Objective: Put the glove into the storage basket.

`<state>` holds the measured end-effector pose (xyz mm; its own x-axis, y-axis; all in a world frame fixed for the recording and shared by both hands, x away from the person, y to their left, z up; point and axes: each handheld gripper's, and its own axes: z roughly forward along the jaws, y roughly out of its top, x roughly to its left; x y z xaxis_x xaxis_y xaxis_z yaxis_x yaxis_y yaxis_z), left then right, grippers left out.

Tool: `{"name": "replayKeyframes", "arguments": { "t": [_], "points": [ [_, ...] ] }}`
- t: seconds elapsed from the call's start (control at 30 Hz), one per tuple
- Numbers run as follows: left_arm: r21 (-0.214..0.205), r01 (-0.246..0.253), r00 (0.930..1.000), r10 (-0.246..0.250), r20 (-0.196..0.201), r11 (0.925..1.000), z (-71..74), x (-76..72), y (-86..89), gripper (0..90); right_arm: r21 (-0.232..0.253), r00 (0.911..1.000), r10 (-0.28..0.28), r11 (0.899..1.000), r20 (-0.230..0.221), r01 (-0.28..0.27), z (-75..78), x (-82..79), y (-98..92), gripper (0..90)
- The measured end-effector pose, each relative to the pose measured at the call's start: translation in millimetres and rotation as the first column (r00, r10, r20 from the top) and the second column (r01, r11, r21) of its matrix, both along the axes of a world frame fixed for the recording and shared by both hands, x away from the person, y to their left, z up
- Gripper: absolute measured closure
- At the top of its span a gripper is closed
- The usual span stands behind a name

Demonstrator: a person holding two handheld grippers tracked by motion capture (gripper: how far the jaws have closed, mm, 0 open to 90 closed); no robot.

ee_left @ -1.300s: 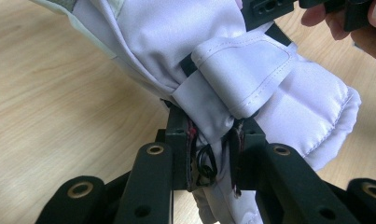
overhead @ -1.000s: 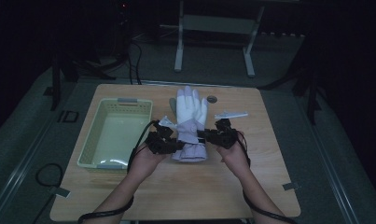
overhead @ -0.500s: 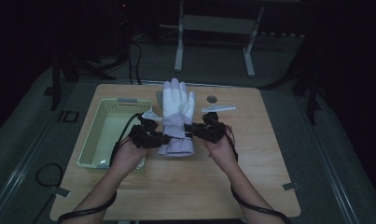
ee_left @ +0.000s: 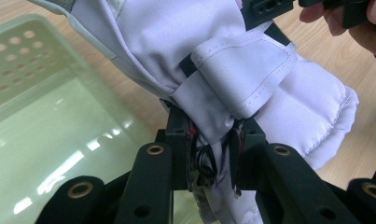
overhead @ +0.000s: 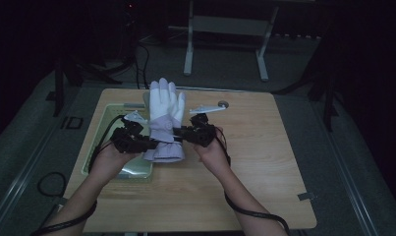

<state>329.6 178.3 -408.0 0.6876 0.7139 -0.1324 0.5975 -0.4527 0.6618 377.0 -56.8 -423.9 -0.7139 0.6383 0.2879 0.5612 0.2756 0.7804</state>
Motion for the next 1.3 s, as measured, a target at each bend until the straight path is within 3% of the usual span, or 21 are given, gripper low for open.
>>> {"name": "replayKeyframes", "arguments": {
  "t": [0.3,0.33,0.63,0.8,1.07,1.2,1.3],
  "points": [
    [0.018,-0.002,0.9999,0.002,-0.016,0.9998,-0.9,0.8,29.8,73.3,0.006,0.9998,0.016,1.000,-0.006,-0.016,-3.8,1.2,29.1,79.6],
    [0.026,-0.009,0.9997,0.009,-0.024,0.9996,-2.3,0.9,40.6,73.4,0.004,0.9997,0.025,1.000,-0.007,-0.025,-6.5,2.3,40.7,79.7],
    [0.066,-0.021,0.9976,0.026,-0.065,0.9976,-11.1,2.8,70.5,73.3,0.009,0.9982,0.046,0.999,-0.039,-0.046,-23.6,5.7,79.2,79.7],
    [0.071,-0.029,0.9938,0.037,-0.105,0.9970,-26.2,3.8,87.5,73.4,0.012,0.9965,0.053,0.999,-0.065,-0.052,-37.2,6.3,94.7,79.8],
    [0.086,-0.024,0.9854,0.038,-0.166,0.9960,-54.0,10.0,97.0,73.3,-0.020,0.9914,0.055,0.998,-0.119,-0.058,-64.2,8.0,108.8,79.8],
    [0.088,-0.025,0.9814,0.041,-0.187,0.9958,-69.5,15.0,99.0,73.2,-0.062,0.9893,0.036,0.997,-0.141,-0.045,-75.7,10.4,114.6,79.8],
    [0.081,-0.033,0.9755,0.050,-0.214,0.9961,-85.0,17.8,101.9,73.1,-0.121,0.9867,0.028,0.991,-0.160,-0.048,-83.8,12.3,121.2,79.6]
  ]
}}
